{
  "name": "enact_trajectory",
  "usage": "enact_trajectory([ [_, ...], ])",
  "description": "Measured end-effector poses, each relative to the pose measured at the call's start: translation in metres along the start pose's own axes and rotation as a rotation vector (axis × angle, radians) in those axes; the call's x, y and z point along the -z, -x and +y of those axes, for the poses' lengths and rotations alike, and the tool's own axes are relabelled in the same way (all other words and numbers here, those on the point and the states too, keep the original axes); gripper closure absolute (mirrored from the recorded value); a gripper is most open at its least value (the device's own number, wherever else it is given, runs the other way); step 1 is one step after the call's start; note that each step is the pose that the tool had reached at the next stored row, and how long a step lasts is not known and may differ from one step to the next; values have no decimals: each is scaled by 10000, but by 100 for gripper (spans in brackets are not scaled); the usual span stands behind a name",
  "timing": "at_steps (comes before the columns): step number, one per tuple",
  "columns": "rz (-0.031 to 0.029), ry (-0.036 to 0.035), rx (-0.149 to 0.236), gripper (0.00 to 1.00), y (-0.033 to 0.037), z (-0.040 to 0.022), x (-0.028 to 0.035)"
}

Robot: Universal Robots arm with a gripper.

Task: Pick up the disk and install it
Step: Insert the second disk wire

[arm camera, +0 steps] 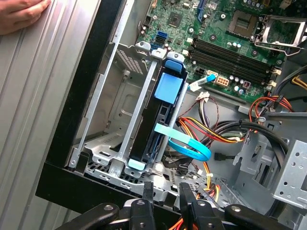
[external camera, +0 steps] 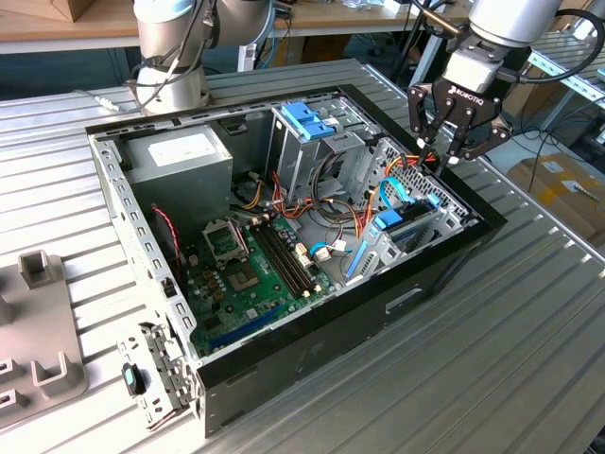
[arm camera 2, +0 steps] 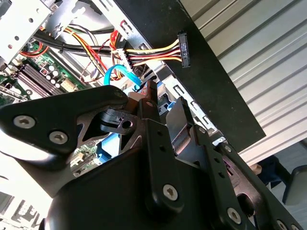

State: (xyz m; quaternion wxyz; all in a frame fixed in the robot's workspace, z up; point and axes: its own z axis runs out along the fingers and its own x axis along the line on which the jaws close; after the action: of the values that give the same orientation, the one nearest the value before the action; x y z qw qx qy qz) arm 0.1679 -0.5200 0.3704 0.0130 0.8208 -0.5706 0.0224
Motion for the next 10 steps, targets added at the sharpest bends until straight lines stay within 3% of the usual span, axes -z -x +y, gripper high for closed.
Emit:
enact_trajectory([
  [10, -3, -31, 602, 64, -5, -14, 0],
])
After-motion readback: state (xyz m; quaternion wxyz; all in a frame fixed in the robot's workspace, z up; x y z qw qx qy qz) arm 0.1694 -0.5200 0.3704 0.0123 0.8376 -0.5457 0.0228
